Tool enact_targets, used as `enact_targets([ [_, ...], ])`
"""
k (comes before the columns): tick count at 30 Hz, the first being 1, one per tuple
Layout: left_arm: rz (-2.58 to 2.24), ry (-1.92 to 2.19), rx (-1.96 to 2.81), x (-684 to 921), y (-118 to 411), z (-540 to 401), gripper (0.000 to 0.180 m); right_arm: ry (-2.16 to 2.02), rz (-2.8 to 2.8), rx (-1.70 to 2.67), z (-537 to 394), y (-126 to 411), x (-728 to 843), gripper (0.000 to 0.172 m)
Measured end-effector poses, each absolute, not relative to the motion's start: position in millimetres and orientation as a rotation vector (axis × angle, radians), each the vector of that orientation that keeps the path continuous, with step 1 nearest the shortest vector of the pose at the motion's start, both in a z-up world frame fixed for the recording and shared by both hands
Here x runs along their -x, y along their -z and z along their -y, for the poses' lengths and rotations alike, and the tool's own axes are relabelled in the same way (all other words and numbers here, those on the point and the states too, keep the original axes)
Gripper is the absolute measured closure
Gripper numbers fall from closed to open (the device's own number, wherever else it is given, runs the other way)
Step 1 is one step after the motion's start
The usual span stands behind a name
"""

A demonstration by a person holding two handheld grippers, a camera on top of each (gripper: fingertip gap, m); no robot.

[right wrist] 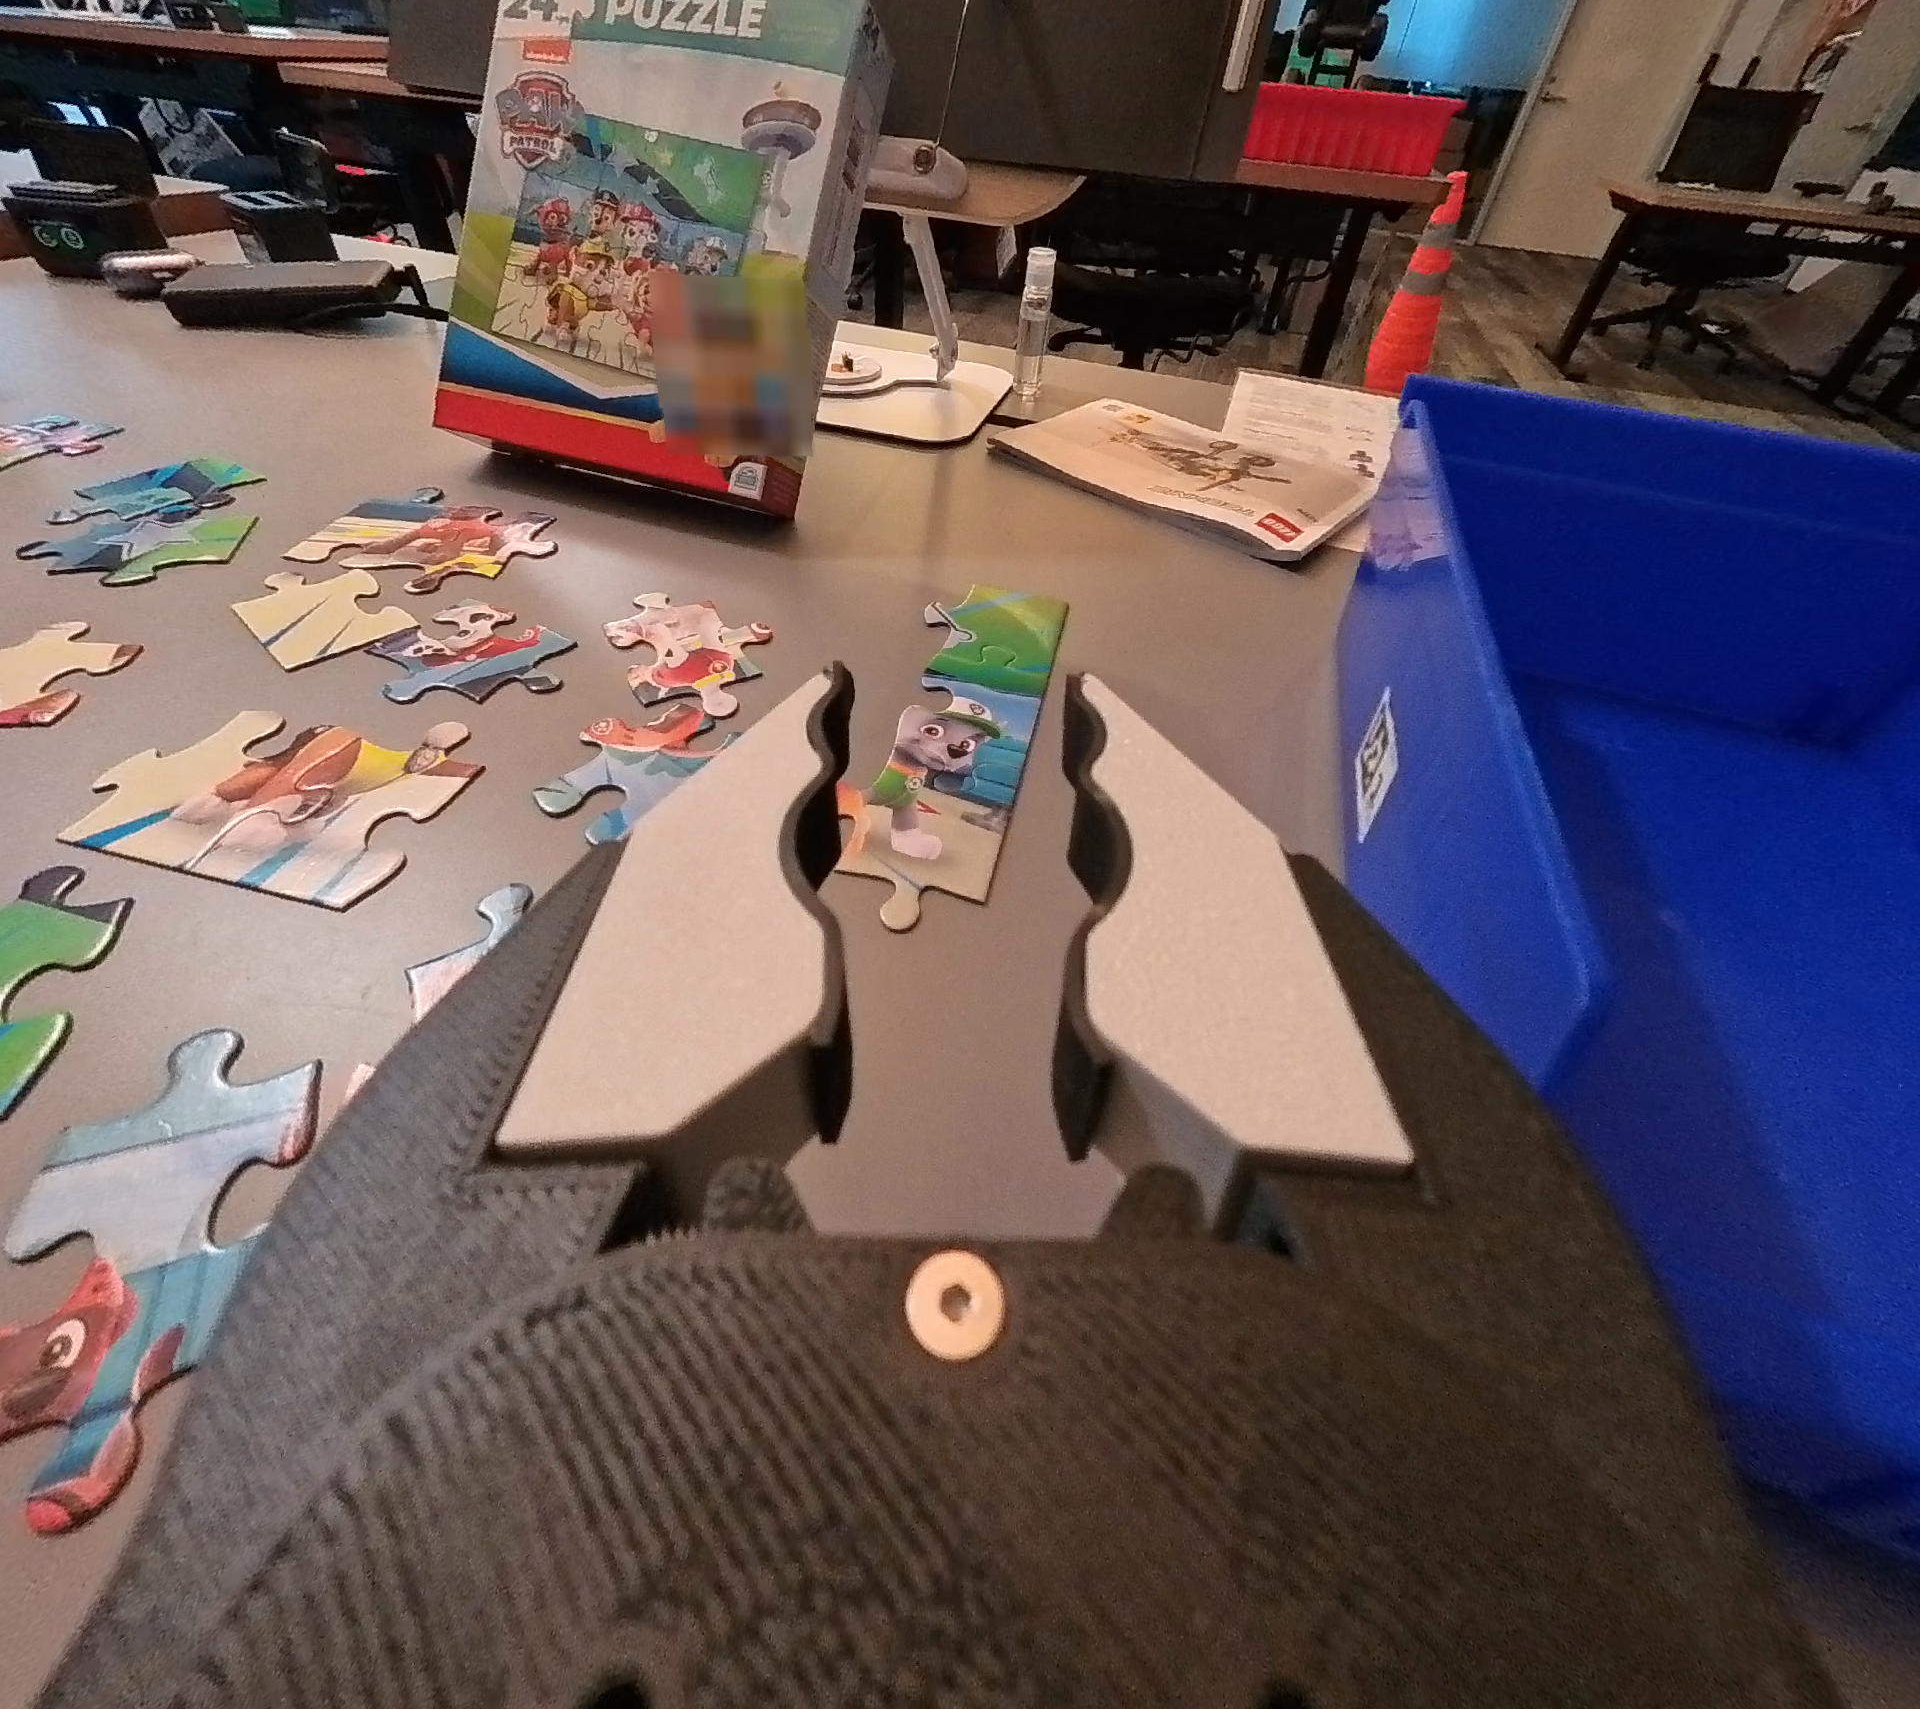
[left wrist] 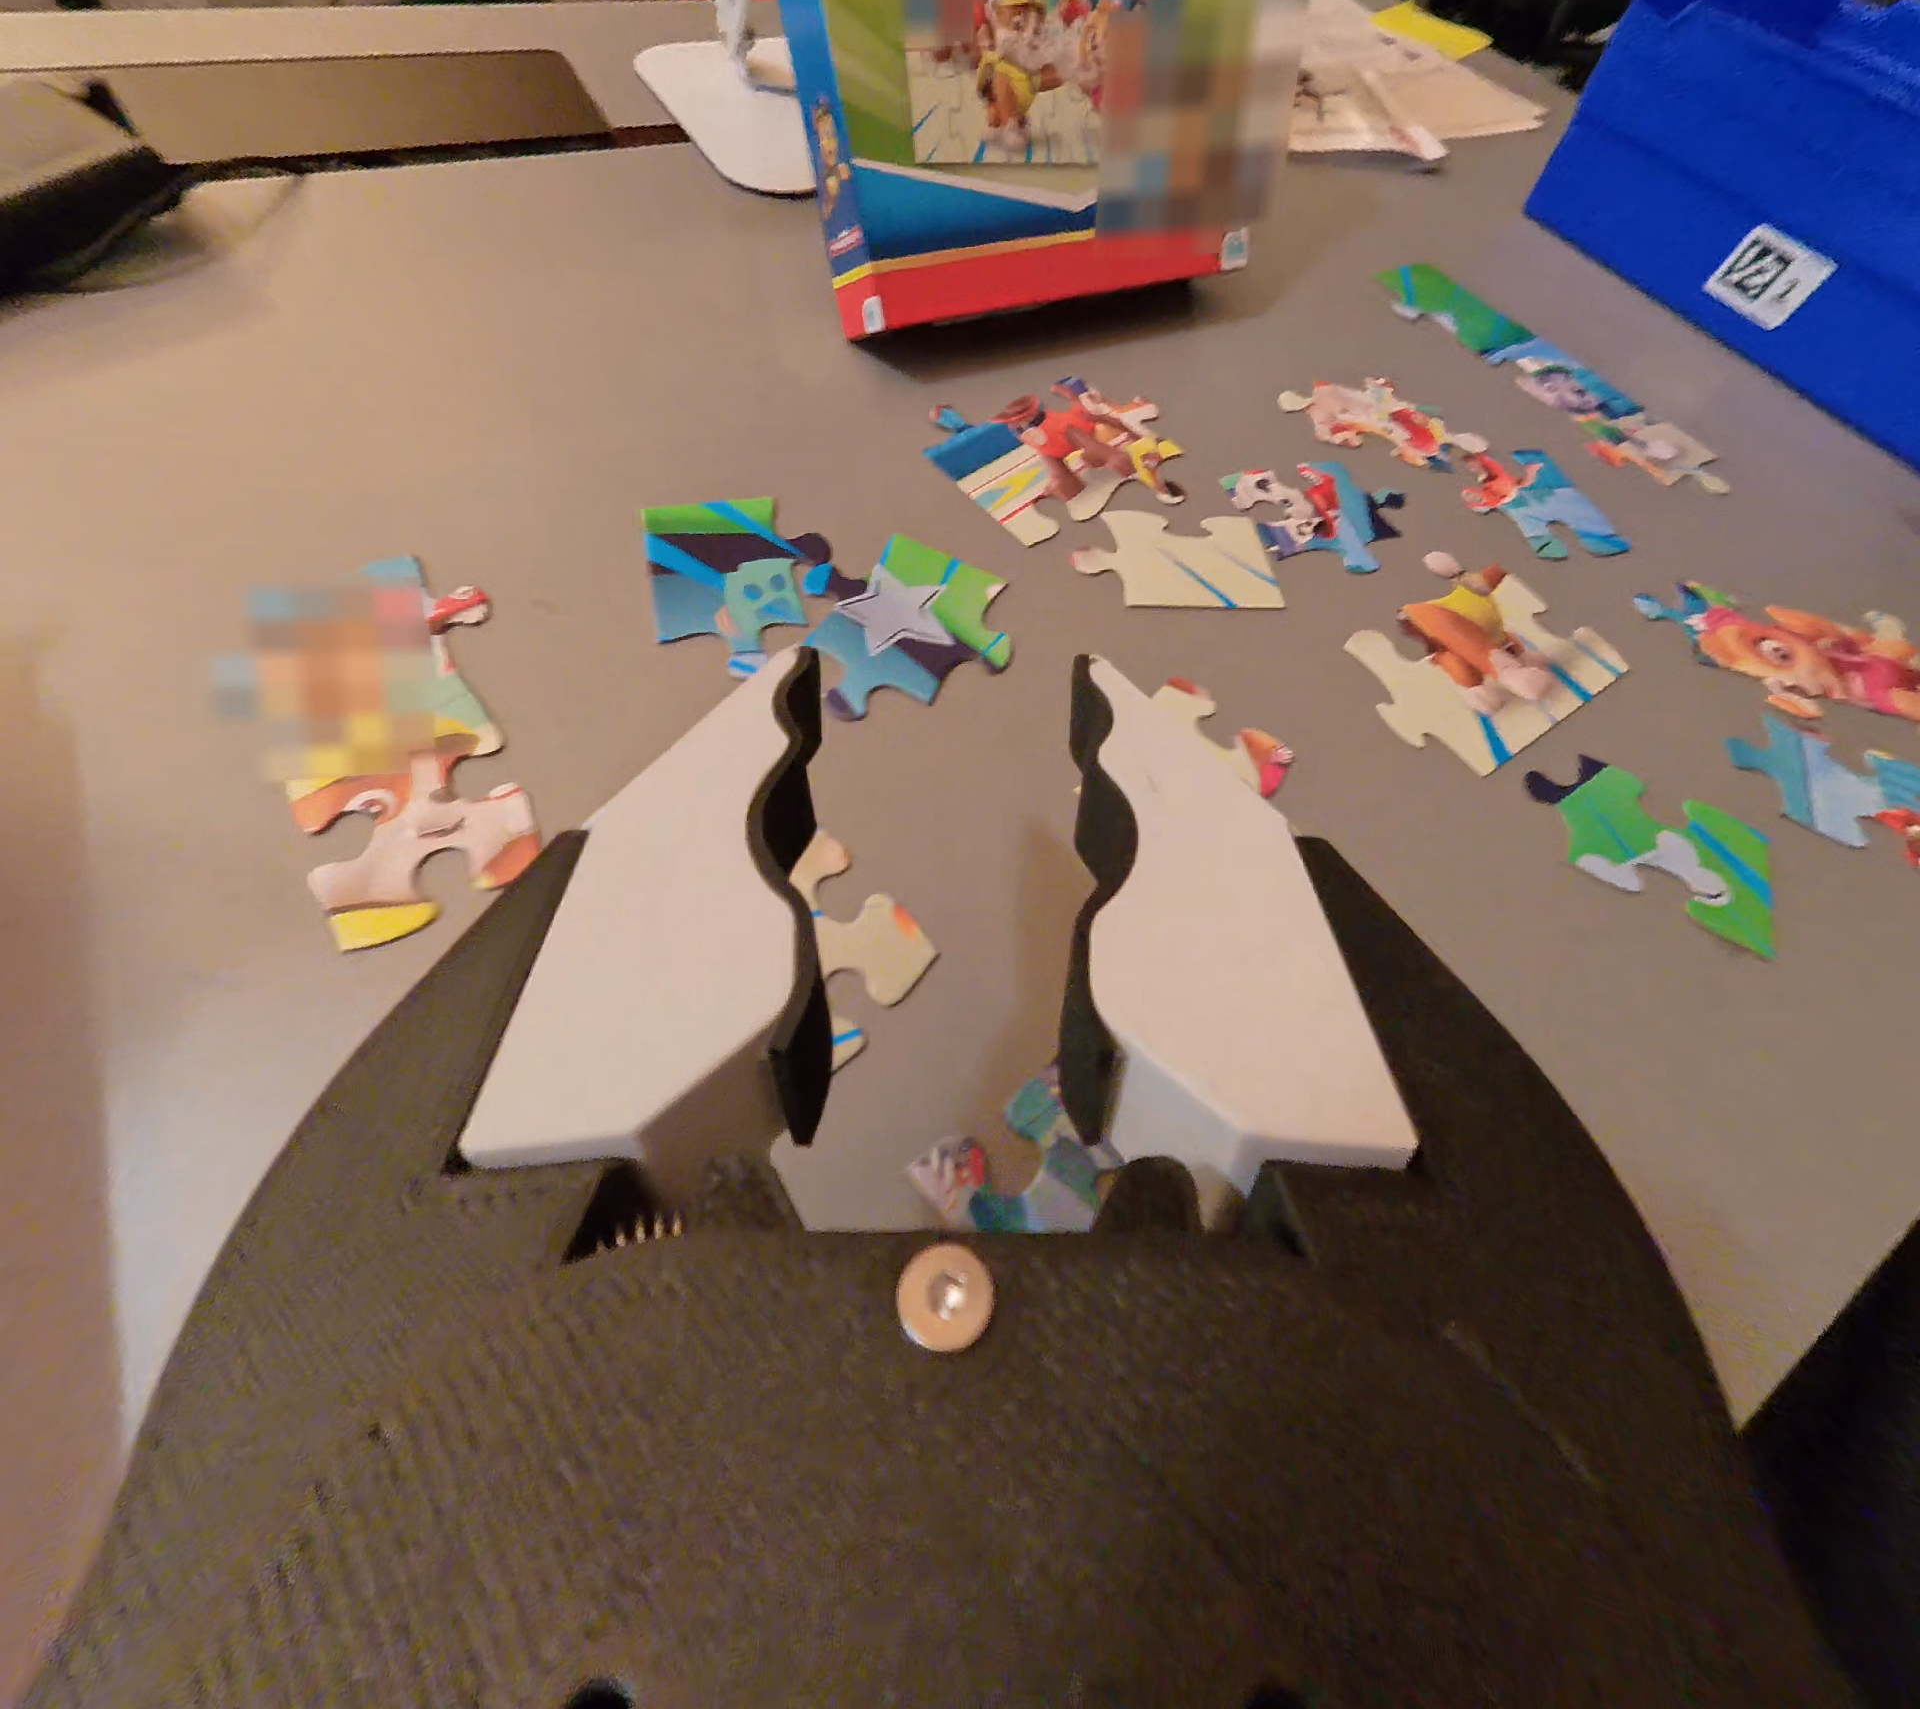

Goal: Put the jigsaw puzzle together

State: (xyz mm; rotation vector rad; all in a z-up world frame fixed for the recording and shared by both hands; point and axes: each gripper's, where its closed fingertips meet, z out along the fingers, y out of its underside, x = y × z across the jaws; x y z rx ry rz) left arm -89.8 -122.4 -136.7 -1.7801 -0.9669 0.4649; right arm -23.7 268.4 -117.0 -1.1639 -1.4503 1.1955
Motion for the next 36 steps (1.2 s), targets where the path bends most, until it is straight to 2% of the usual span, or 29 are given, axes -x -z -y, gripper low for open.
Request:
enact_targets([
  [8, 1.067, -0.467, 1.779, 88, 141, 150, 0.133, -1.196, 1.453, 1.160, -268, 117, 24, 0.132],
  [36, 1.036, -0.458, 1.743, 93, 157, 121, 0.133, -1.176, 1.483, 1.175, -266, 121, 27, 0.132],
])
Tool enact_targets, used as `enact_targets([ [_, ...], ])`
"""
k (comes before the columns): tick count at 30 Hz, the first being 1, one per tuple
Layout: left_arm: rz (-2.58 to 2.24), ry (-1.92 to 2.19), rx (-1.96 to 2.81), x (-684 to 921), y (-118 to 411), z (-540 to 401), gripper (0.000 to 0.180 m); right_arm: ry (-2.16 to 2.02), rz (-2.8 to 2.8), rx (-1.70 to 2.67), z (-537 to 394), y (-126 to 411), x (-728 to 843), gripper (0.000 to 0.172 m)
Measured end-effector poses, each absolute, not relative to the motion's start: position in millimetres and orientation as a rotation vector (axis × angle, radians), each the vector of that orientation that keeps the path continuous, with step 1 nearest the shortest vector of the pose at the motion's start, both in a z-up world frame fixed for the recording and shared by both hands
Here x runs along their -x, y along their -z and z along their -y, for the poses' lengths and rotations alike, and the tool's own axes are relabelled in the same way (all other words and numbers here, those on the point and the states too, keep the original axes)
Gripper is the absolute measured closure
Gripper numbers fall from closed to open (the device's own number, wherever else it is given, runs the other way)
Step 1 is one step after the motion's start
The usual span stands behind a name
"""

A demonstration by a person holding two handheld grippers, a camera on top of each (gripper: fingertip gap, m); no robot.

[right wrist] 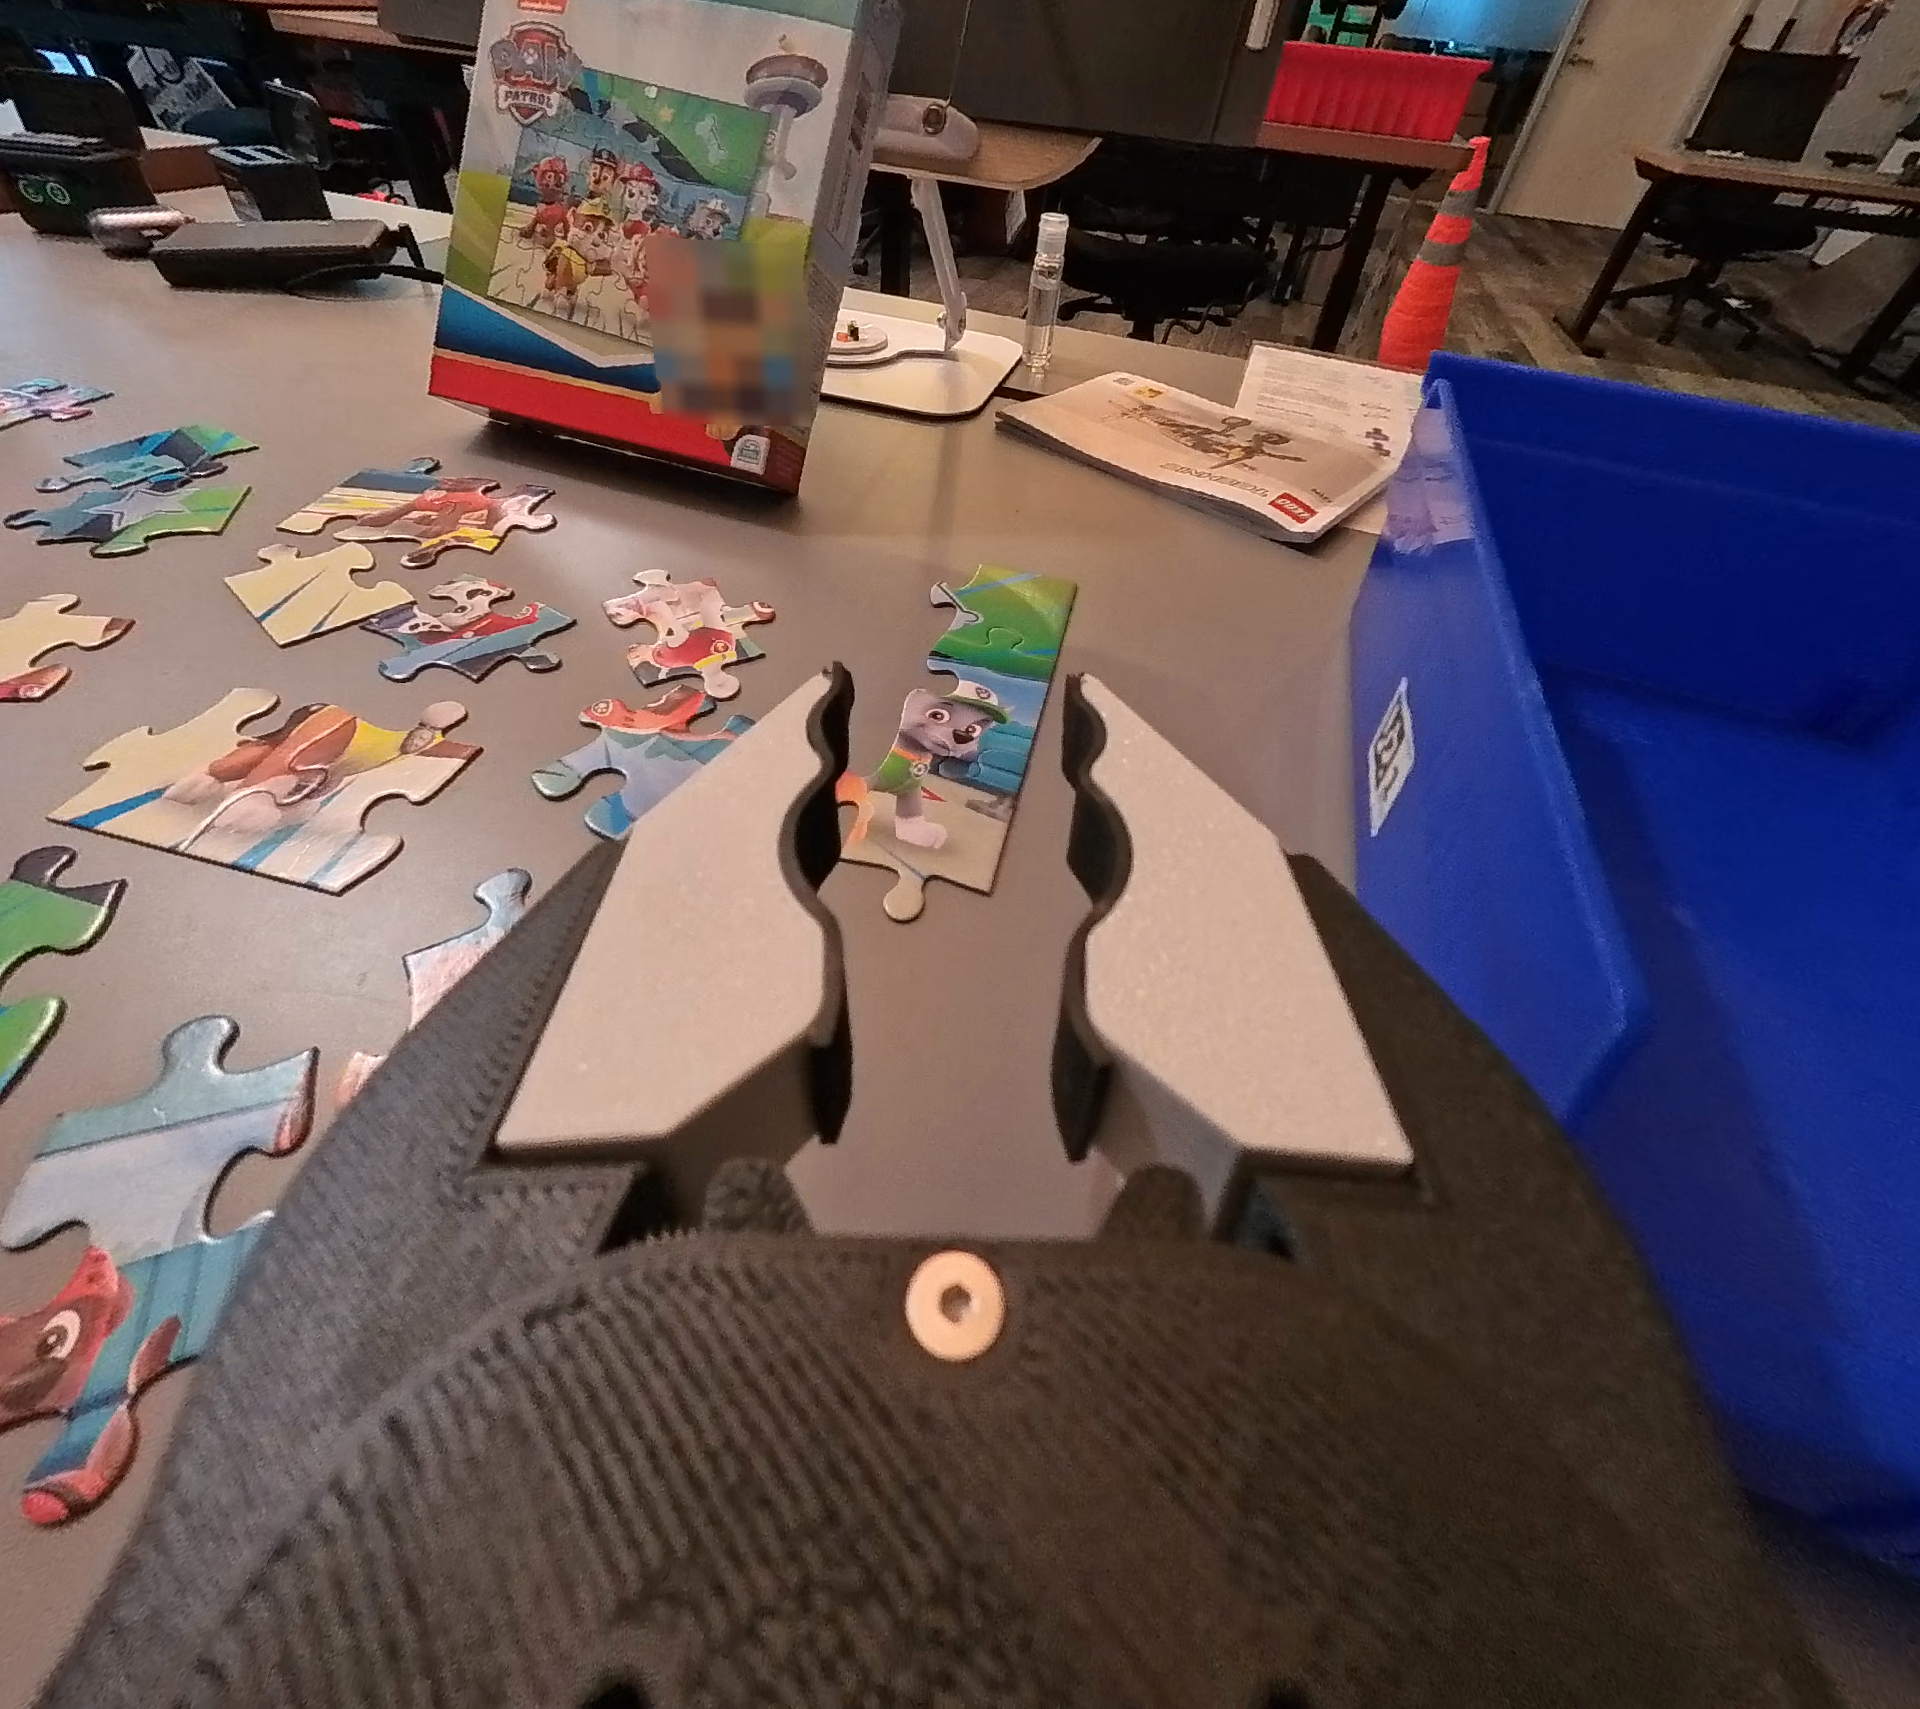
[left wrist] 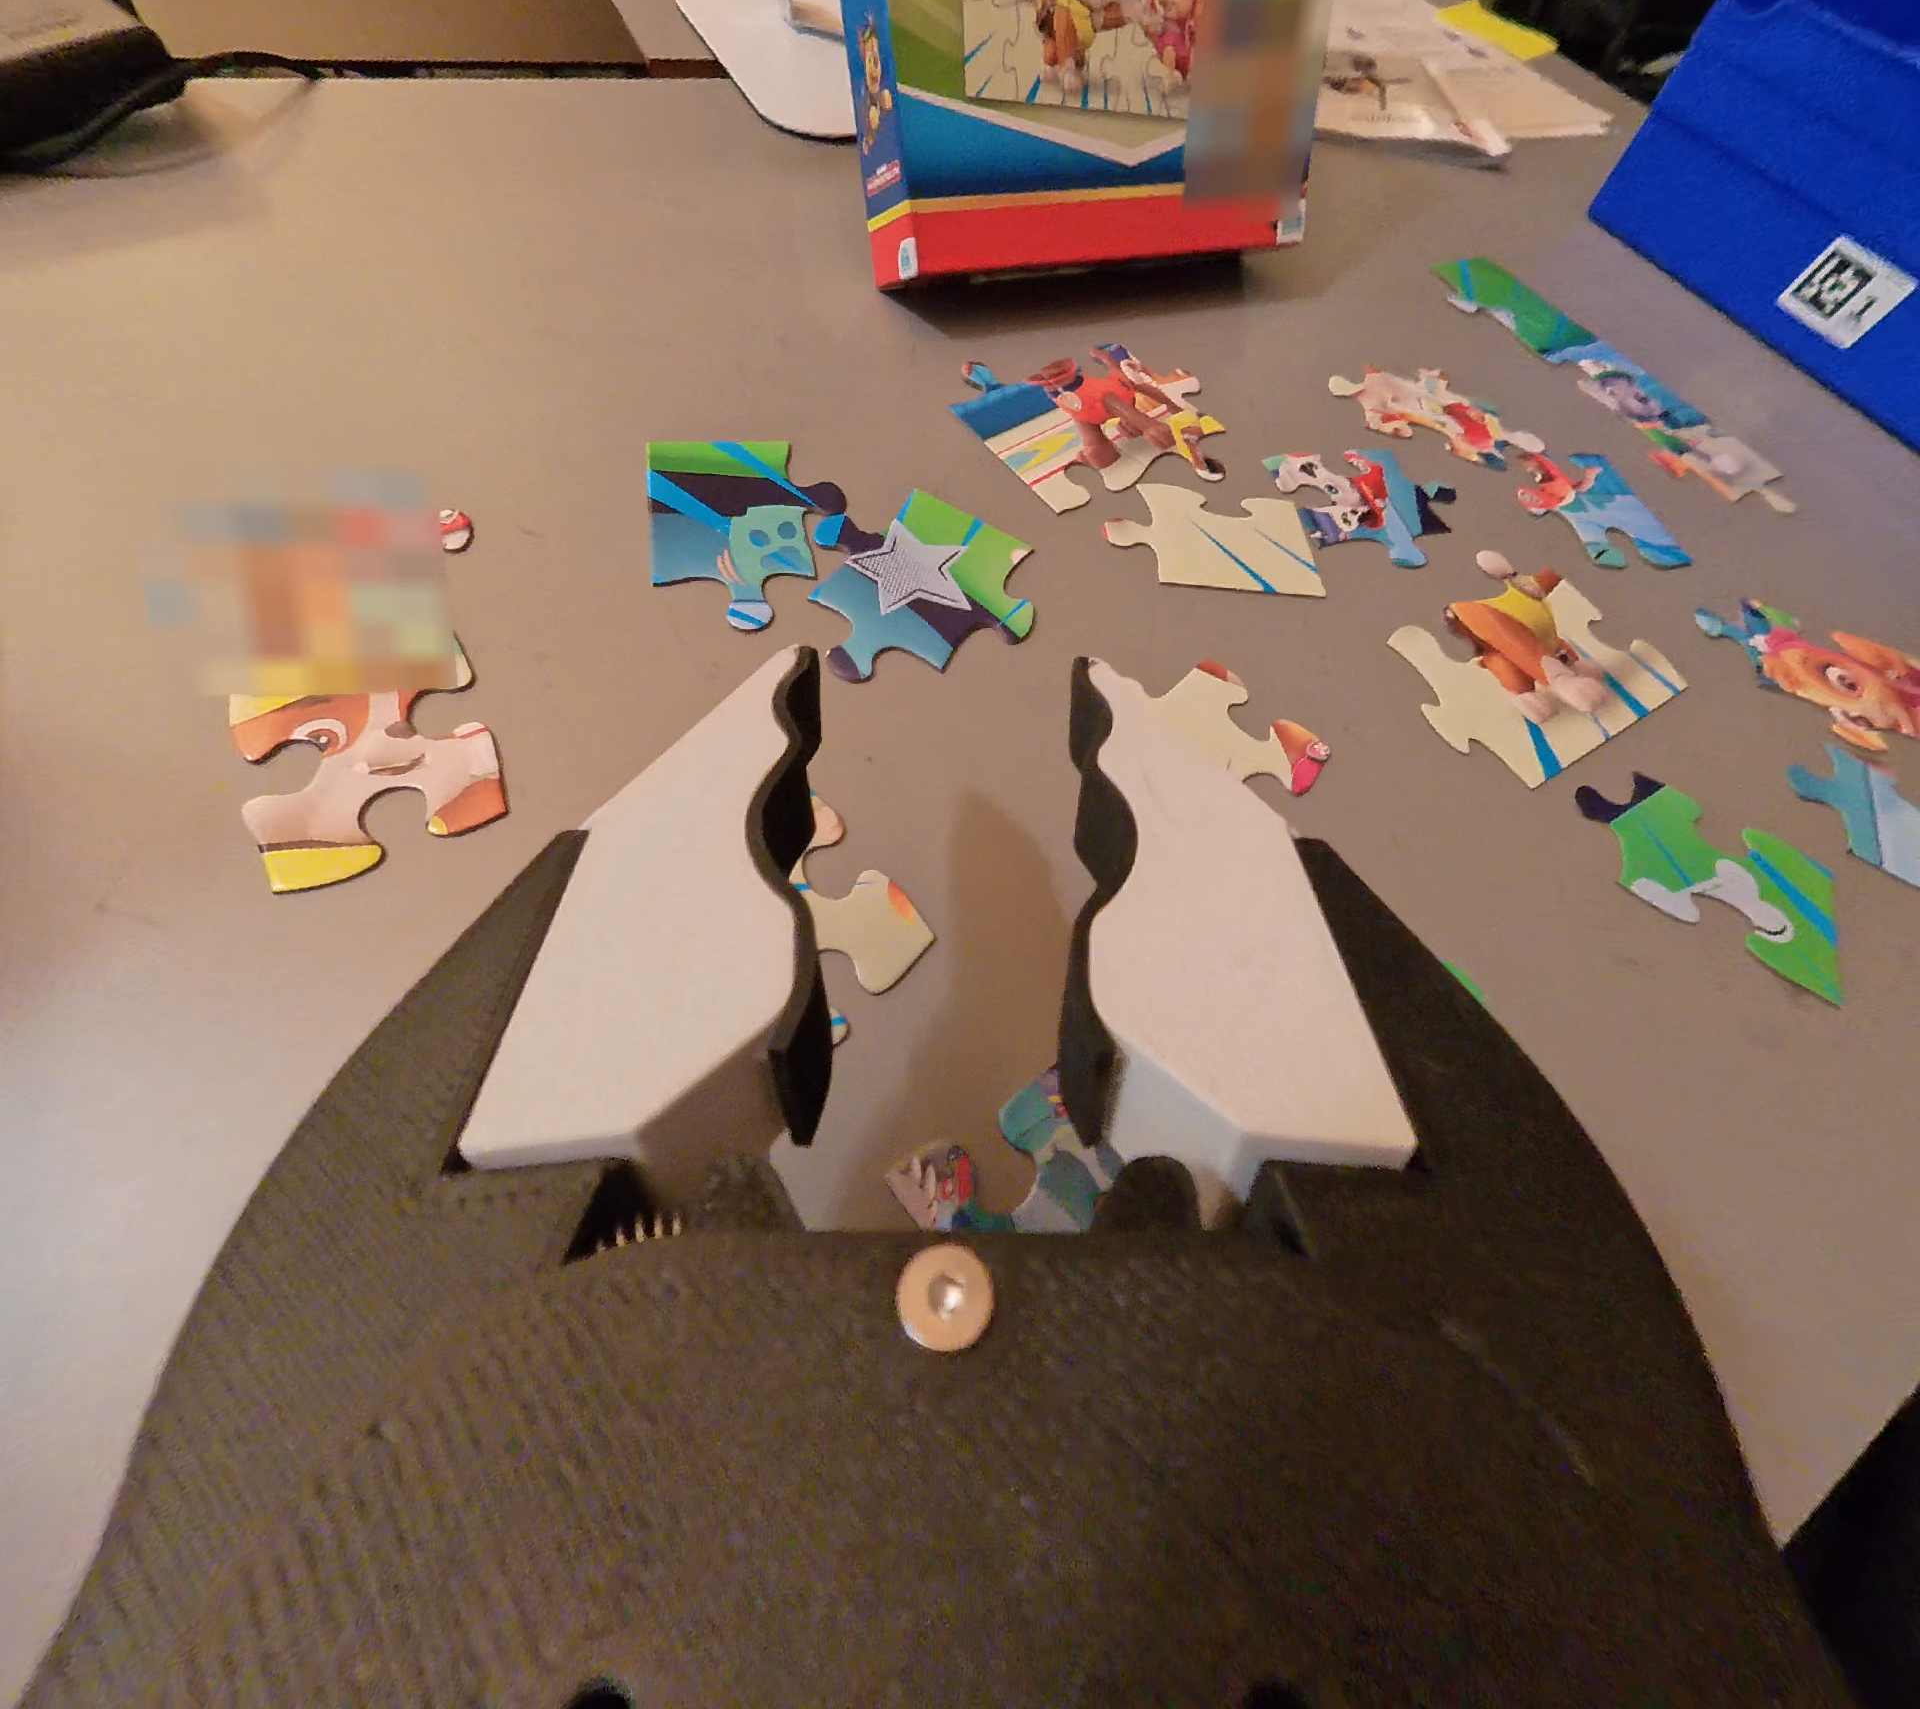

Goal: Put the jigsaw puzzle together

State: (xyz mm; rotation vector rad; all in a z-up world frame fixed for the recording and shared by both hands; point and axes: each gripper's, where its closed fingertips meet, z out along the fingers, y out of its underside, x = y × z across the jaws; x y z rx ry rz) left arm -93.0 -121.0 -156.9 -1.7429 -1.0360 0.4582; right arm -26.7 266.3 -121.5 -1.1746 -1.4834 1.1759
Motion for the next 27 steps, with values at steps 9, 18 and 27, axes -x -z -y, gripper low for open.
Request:
enact_targets([
  [9, 1.052, -0.467, 1.679, 87, 143, 137, 0.133, -1.164, 1.481, 1.168, -266, 121, 26, 0.132],
  [18, 1.071, -0.442, 1.604, 74, 146, 154, 0.133, -1.166, 1.472, 1.179, -268, 121, 28, 0.132],
  [27, 1.102, -0.372, 1.513, 64, 138, 175, 0.132, -1.158, 1.482, 1.206, -270, 124, 31, 0.130],
])
